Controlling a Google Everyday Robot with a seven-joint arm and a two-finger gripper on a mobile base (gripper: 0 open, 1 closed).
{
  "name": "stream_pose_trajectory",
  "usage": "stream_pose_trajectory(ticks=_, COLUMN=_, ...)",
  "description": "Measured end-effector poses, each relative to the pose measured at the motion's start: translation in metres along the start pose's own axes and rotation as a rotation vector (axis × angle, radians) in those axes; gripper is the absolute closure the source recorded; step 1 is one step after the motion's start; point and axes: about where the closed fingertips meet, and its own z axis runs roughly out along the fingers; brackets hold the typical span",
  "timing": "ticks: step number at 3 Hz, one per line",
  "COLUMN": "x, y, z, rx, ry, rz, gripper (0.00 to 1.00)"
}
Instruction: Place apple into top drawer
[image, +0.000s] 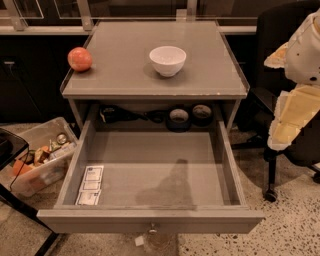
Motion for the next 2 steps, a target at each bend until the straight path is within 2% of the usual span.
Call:
stream_pose_trajectory(ticks=1, x=0.0000, y=0.0000, z=0.0000, rx=0.000, ry=0.000, rz=0.000, gripper=0.00)
stream_pose_trajectory(ticks=2, x=-0.0065, y=-0.0087, z=0.0016, rx=0.011, ry=-0.041, rz=0.053, gripper=0.00)
